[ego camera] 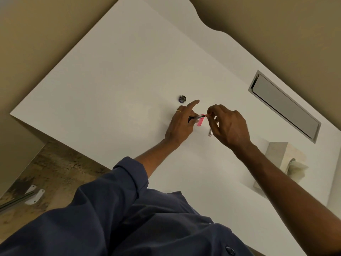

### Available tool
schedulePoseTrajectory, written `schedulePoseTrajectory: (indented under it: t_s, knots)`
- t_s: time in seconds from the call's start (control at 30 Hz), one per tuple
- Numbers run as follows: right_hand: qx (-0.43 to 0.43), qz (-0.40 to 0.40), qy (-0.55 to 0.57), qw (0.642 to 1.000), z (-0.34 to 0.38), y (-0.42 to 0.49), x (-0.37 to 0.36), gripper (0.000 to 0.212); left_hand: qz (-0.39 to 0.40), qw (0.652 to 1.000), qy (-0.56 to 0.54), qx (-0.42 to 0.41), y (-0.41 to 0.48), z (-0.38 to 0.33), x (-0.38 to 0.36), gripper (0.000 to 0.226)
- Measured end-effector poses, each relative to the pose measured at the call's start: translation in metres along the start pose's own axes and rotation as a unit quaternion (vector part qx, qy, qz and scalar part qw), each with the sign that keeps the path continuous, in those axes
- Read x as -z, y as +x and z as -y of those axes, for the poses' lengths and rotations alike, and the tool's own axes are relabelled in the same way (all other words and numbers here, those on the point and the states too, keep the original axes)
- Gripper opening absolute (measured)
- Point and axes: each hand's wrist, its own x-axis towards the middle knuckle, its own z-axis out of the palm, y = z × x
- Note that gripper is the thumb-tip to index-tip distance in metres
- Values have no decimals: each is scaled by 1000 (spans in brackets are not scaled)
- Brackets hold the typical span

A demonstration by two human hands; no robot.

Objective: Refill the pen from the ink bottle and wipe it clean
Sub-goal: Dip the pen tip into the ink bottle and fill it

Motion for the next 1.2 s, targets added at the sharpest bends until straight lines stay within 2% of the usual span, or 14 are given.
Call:
schedulePoseTrajectory:
  t_s: [0.1,0.2,0.37,0.47,0.6,0.87,1.0,1.2]
  knots:
    - [-5,3,-42,999,-1,3,-1,21,4,1000,-11,-2,-2,-1,1,64]
    - [-11,-8,-71,997,1,5,1,36,13,1000,-28,1,-4,-4,1,65]
    - [-2,-17,-79,997,5,5,5,49,18,999,-44,18,-6,-6,3,67]
    - [-28,-4,-41,999,3,2,4,41,19,999,-40,17,-5,-6,5,66]
    - [6,-2,-41,999,-3,-1,5,32,17,999,-38,17,-4,-6,6,66]
    - [-15,2,-83,996,3,2,4,45,20,999,-36,13,-5,-6,4,67]
    - [-20,-5,-28,999,-2,-2,2,35,16,999,-33,13,-6,-4,6,71]
    - [-14,-3,-89,996,-5,-2,-1,33,16,999,-34,6,-6,-4,2,69]
